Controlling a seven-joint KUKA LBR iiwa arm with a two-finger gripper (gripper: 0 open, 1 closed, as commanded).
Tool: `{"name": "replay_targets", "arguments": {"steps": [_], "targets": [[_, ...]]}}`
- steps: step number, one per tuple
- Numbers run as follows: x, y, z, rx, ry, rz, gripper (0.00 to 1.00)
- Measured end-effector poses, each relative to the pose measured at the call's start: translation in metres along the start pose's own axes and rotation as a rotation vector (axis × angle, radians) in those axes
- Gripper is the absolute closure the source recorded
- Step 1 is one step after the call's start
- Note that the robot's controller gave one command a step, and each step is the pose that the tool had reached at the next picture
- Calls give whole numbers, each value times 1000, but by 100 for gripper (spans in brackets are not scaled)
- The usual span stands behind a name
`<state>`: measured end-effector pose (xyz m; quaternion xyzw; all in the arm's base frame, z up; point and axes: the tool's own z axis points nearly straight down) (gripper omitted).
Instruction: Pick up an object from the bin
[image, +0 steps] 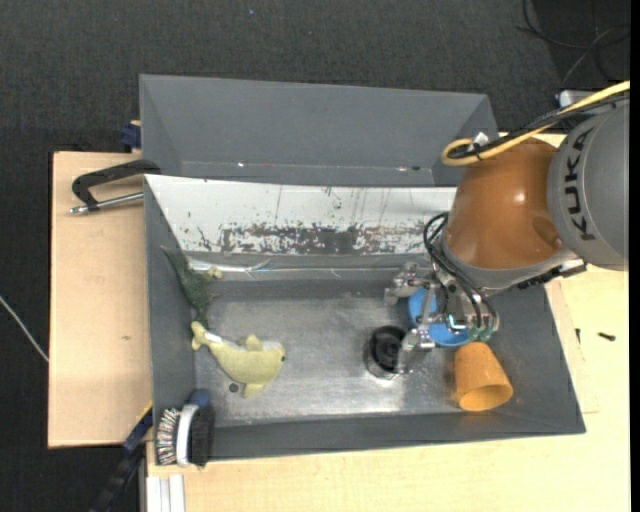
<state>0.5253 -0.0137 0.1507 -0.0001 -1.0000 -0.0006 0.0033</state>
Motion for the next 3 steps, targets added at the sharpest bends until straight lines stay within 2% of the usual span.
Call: {"name": "replay_targets", "arguments": {"steps": [1,2,3], "targets": [[-4,3,79,1,-12,-207,0],[-6,4,77,1,-17,-207,100],[12,-31,-103,6,-20,-439,100]]}}
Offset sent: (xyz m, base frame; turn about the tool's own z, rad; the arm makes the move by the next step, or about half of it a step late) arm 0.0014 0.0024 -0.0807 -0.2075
